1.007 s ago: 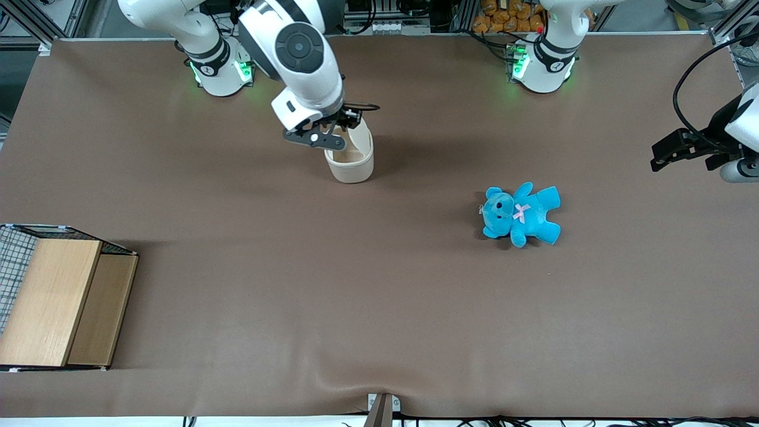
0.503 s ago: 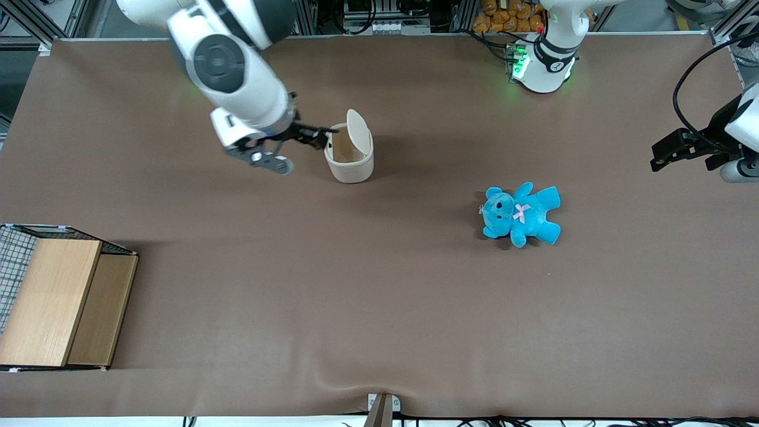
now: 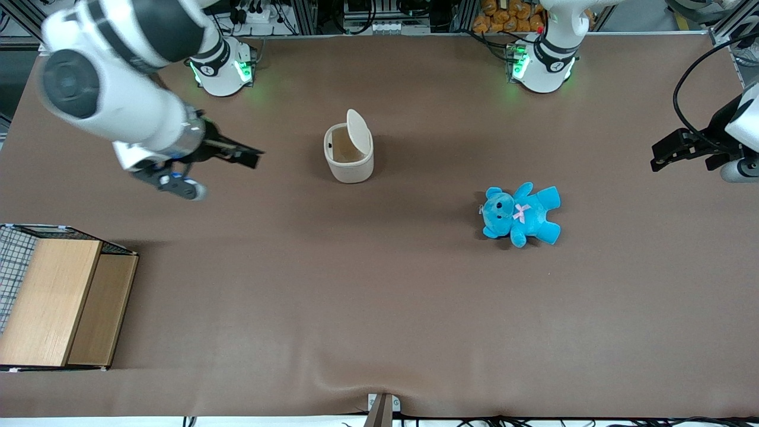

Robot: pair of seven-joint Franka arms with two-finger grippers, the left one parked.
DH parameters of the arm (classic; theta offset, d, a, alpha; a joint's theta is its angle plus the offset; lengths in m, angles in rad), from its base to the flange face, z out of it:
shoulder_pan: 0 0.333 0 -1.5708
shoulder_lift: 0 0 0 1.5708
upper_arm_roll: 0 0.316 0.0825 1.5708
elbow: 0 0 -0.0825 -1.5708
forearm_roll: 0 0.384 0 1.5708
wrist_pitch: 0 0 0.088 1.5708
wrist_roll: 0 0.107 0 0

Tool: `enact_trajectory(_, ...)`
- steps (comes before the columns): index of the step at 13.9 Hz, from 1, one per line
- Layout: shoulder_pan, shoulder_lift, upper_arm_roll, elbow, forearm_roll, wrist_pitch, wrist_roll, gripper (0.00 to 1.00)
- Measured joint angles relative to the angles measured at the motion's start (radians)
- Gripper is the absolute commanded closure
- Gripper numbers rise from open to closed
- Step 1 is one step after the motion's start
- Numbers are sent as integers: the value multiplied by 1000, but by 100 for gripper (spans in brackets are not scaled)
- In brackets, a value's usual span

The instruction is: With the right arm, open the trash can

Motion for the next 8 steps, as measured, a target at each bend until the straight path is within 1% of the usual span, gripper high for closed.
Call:
enact_trajectory(5,-189,0,-2,30,-4,-46,-272,0)
enact_trajectory(6,-217,0,-3,33,-15,-56,-309,0)
enact_trajectory(8,-245,-8,-2,43,-68,-70,-375,0)
